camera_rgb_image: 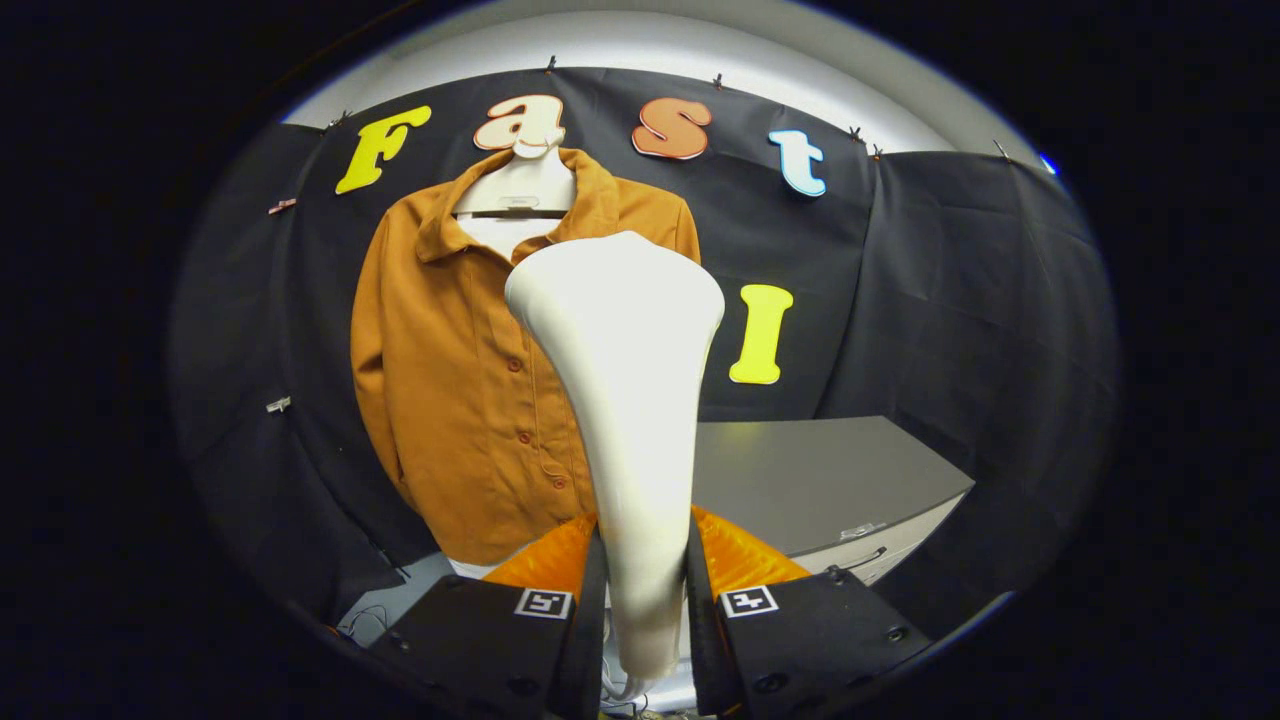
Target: Iron the clothes twice with a garment steamer, once on the left side and once on the right side.
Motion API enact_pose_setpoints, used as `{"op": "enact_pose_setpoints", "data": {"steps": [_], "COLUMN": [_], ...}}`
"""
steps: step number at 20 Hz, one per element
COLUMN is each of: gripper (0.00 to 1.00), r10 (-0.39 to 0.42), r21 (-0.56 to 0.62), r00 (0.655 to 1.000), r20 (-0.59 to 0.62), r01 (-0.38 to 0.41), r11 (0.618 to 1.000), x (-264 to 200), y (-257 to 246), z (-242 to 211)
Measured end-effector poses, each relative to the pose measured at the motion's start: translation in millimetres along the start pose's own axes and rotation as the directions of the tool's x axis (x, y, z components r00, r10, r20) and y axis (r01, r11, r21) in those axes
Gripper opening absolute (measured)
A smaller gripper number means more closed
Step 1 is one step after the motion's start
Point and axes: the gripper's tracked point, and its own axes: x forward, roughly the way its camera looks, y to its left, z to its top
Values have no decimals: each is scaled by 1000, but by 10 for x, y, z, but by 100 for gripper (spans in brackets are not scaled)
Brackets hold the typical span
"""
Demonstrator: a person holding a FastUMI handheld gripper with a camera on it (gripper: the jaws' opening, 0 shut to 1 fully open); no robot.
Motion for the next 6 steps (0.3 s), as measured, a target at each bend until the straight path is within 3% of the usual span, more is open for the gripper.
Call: {"op": "enact_pose_setpoints", "data": {"steps": [6], "gripper": [39], "r10": [24], "r21": [26], "r00": [994], "r20": [107], "r01": [-27], "r11": [999], "x": [-210], "y": [0], "z": [296]}}
